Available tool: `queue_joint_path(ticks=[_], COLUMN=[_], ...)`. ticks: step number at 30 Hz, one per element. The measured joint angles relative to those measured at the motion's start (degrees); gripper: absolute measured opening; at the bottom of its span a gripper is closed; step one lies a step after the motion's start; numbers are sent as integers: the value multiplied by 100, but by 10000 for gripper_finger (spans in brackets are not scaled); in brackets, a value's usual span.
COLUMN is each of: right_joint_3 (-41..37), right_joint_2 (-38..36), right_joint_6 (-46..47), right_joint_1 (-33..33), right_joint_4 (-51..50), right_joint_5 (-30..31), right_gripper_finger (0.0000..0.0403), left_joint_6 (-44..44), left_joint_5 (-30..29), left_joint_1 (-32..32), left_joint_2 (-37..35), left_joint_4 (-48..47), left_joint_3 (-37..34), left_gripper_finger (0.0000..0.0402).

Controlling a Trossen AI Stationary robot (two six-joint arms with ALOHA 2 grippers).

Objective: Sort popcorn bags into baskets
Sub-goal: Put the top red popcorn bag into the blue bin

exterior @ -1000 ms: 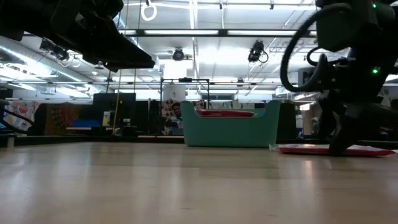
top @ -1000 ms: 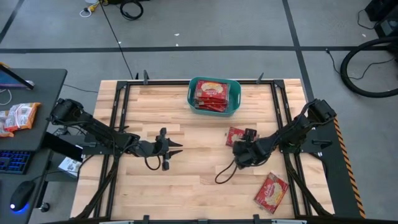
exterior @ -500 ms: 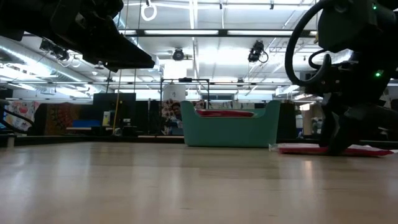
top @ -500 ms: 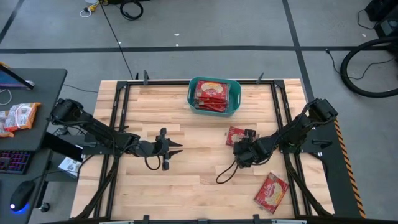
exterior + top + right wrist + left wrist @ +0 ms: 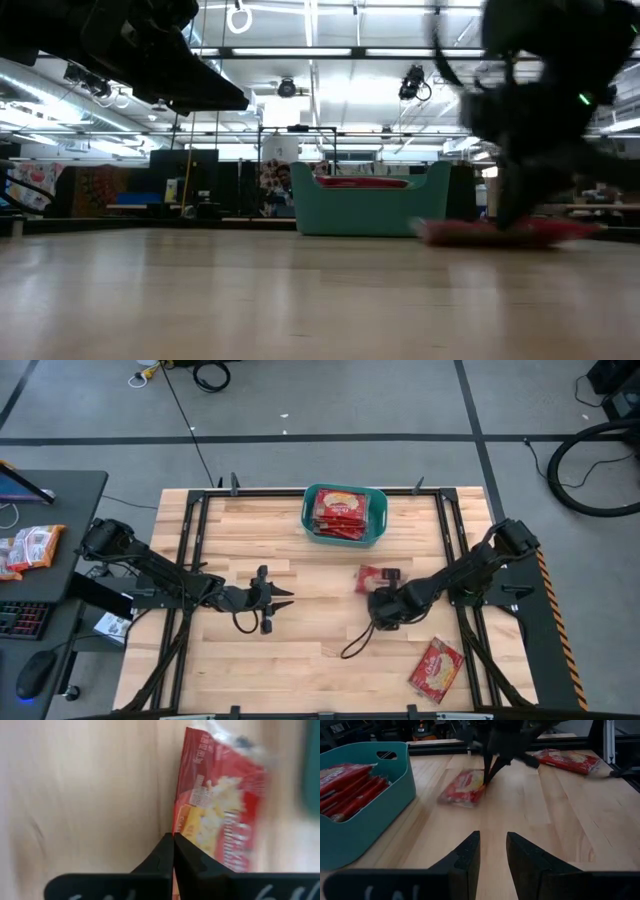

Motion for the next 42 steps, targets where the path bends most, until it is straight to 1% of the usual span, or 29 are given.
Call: queue_joint_path(ticks=[6,8,14,21,29,33,38,42], right_joint_3=[1030,1370,2219,2816,3362,3427,3417,3161], right_joint_2=[-11,-11,-22,-27,-29,-35,-19,-17], right_joint_6=[-934,-1172,-1845,-2890,-4188,-4793,-4923,-5207], right_joint_1=[-22,-62,-339,-824,-1629,-2207,-2985,-3499], right_joint_4=[-111,-205,-532,-574,-545,-327,-86,411], right_joint_5=[393,616,1011,1414,1909,1833,973,579], right_gripper_finger=[5,4,3,2,1,1,1,1], left_joint_6=[-2,-4,-4,-7,-7,-7,-8,-6], left_joint_5=[0,-2,-2,-2,-2,0,-1,-2], left_joint_1=[2,2,1,2,1,2,1,2], left_joint_2=[0,0,0,0,0,0,0,0], left_joint_4=[-6,-7,-9,-11,-22,-24,-29,-85], left_joint_3=[0,0,0,0,0,0,0,0], left_gripper_finger=[101,101,101,101,101,101,101,101])
